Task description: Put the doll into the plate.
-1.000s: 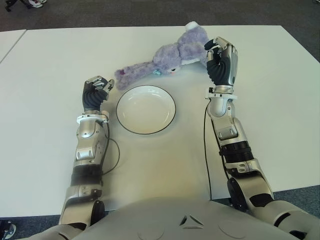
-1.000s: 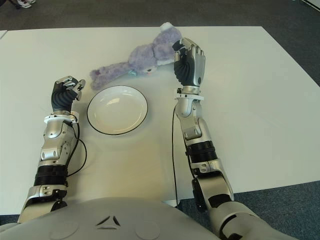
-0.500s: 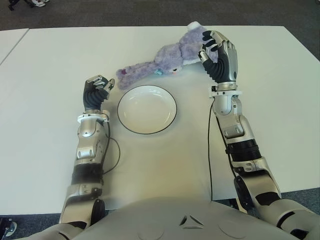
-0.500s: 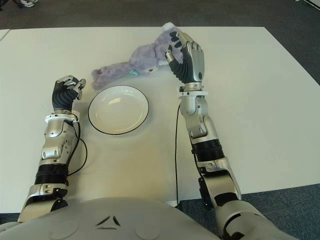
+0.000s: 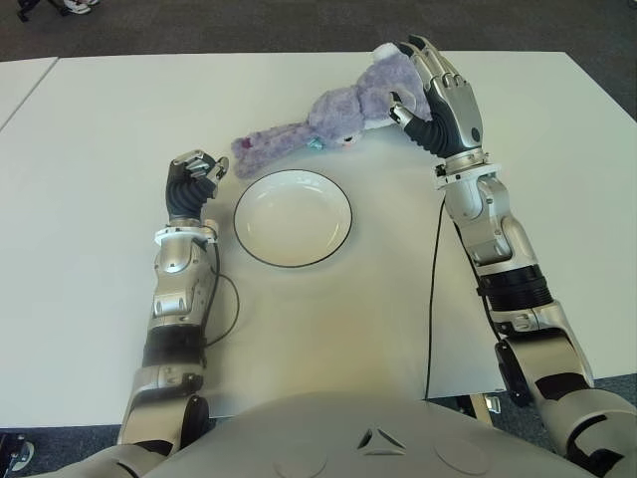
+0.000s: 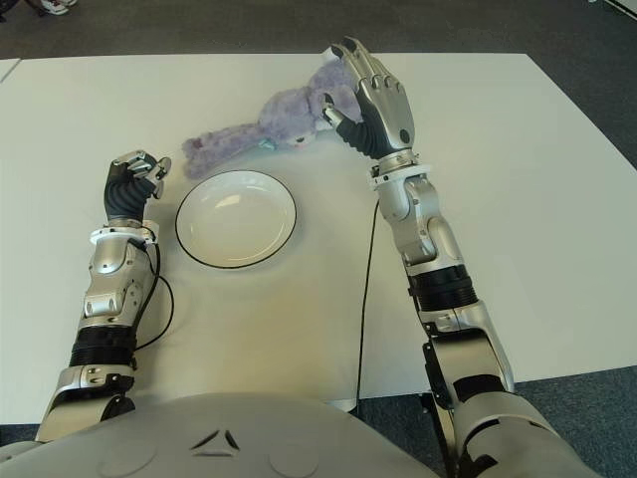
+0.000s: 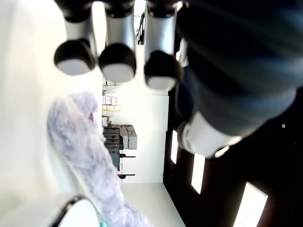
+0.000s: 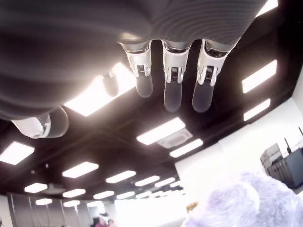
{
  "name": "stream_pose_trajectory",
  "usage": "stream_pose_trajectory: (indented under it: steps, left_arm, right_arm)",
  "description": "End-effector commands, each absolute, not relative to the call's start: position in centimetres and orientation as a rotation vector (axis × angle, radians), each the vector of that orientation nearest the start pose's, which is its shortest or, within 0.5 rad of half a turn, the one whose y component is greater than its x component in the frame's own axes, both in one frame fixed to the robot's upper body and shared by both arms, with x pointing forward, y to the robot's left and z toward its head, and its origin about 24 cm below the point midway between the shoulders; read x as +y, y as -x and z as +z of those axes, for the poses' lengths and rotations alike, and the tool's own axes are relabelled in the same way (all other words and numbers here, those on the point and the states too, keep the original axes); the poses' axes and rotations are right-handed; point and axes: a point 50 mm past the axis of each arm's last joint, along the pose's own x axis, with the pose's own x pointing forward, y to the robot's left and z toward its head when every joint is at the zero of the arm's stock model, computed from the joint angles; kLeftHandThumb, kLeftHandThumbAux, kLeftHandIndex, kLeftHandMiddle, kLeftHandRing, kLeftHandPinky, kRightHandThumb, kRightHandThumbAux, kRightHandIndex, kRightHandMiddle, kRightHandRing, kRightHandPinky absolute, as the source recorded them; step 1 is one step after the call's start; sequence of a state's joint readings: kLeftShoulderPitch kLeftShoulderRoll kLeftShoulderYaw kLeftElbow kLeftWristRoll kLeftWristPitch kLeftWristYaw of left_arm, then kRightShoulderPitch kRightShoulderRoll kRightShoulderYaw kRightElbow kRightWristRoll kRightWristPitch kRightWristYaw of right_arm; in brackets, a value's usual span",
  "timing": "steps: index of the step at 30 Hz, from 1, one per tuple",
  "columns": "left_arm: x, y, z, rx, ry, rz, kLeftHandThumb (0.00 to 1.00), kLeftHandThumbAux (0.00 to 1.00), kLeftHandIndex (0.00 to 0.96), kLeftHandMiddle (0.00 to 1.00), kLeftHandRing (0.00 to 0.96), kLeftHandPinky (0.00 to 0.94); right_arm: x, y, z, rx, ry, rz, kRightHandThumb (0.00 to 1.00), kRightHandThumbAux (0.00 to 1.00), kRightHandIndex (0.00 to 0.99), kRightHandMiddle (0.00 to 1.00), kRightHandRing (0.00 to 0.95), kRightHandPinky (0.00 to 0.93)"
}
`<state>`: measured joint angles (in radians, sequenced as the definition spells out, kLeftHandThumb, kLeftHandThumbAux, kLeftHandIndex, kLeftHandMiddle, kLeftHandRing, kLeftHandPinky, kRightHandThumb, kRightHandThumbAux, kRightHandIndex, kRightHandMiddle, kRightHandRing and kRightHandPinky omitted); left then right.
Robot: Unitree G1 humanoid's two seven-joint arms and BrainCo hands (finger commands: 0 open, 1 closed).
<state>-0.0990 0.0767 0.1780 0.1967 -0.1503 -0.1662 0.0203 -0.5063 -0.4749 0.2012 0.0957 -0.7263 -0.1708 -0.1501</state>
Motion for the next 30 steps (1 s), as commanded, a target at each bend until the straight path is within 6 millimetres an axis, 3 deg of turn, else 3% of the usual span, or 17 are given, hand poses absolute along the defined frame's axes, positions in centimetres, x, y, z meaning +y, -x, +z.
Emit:
stream_pose_trajectory:
  steps: [1, 17, 30]
  left_arm:
    - [20.0, -23.9, -0.7, 0.101, 0.116, 0.222, 0.39, 0.816, 0.842, 0.891, 0.893, 0.87]
    - [20.1, -24.0, -0.8, 0.092, 0.123, 0.231, 0.4, 0.821, 0.846, 0.892, 0.894, 0.874]
    - [20.1, -24.0, -0.8, 0.091, 0.122, 0.232, 0.401, 0.821, 0.848, 0.893, 0.895, 0.874]
  right_arm:
    - [-15.1, -32.6, 18.1, -0.659, 1.291, 0.073, 0.518, 0.227, 0.0, 0.001, 0.002, 0.019]
    - [-14.8, -34.7, 19.2, -0.633, 1.515, 0.21, 0.447, 0.198, 0.0, 0.0, 0.0, 0.0]
    - [-14.2, -36.4, 19.3, -0.626, 1.573, 0.285, 0.435, 0.195, 0.0, 0.0, 0.0, 0.0]
